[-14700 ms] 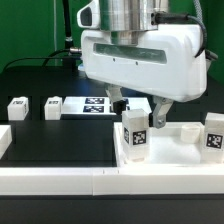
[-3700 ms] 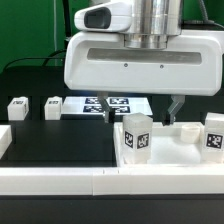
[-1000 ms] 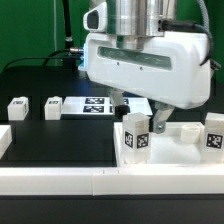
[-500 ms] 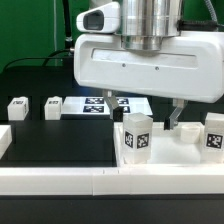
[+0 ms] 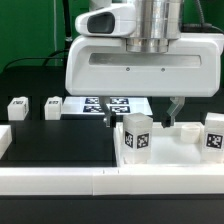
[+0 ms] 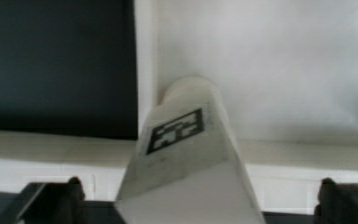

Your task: Assemble square table

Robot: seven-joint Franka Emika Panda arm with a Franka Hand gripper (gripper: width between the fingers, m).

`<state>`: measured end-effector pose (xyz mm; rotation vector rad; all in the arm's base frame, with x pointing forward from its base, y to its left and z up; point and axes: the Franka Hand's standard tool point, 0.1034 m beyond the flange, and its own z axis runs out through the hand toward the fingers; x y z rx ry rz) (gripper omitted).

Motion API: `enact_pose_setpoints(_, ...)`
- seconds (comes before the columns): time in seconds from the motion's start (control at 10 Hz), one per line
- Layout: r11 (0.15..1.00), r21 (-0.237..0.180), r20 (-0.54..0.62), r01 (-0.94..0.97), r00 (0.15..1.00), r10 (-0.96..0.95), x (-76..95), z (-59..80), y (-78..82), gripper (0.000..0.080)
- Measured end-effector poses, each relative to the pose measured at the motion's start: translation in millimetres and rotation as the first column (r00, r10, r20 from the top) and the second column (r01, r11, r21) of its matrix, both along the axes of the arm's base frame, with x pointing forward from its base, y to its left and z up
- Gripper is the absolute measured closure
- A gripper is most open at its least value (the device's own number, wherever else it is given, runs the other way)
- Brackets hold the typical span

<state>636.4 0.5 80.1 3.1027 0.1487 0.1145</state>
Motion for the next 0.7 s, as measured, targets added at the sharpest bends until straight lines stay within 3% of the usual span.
enact_pose_setpoints(0.2, 0.992, -0.016, -0.006, -0.126, 0.992, 0.126, -0.1, 0.0, -2.8, 0.0151)
enact_pose_setpoints(0.3, 0.988, -0.021, -0.008, -0.152, 0.988, 0.151, -0.1, 0.0, -4.1, 0.0193)
enact_pose_setpoints(0.4, 0.990, -0.021, -0.008, -0.143, 0.990, 0.143, -0.1, 0.0, -4.0, 0.0330)
enact_pose_setpoints(0.5, 0.990, -0.021, -0.008, -0.142, 0.990, 0.142, -0.1, 0.0, -4.2, 0.0330)
enact_pose_setpoints(0.6, 0.991, -0.020, -0.008, -0.135, 0.991, 0.135, -0.1, -0.1, -4.0, 0.0464)
enact_pose_setpoints(0.7, 0.993, -0.019, -0.007, -0.119, 0.993, 0.119, 0.0, 0.0, -3.9, 0.0464)
